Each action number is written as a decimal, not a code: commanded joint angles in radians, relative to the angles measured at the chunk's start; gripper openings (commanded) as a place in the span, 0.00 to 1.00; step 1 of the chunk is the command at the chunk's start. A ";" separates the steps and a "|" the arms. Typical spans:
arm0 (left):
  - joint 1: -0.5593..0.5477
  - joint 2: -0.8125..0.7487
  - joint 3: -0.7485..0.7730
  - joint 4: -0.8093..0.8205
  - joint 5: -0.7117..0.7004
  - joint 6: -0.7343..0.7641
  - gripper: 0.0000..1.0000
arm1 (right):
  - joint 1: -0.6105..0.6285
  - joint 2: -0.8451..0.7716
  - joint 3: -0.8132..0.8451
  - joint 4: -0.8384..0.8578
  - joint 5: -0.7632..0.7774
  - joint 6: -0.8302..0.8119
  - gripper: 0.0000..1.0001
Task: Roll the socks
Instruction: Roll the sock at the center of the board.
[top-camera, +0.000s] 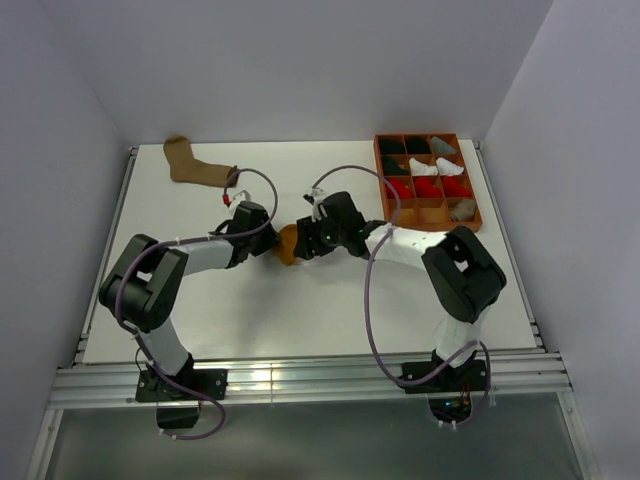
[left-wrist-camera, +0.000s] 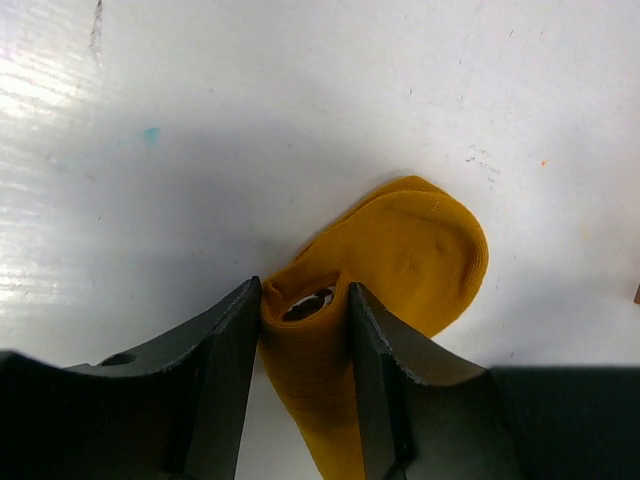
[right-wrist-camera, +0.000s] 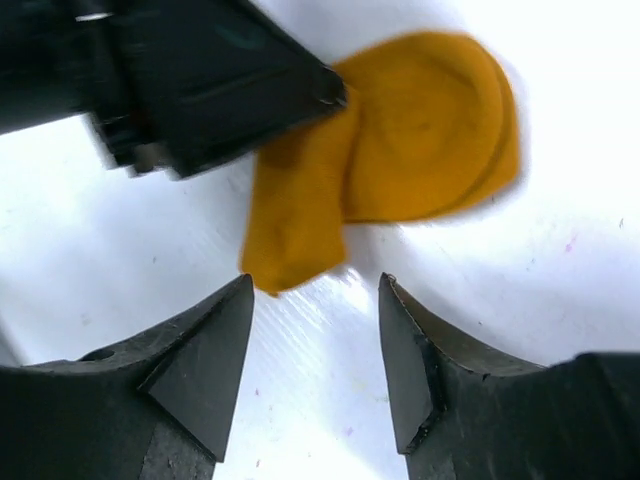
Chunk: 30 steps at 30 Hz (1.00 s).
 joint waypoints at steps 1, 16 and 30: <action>-0.010 0.074 -0.004 -0.187 -0.022 0.050 0.46 | 0.090 -0.079 -0.065 0.158 0.277 -0.127 0.61; -0.014 0.123 0.051 -0.240 0.009 0.087 0.46 | 0.296 0.037 -0.020 0.256 0.612 -0.311 0.66; -0.054 0.134 0.057 -0.228 0.109 0.116 0.45 | 0.300 0.132 0.017 0.250 0.562 -0.313 0.48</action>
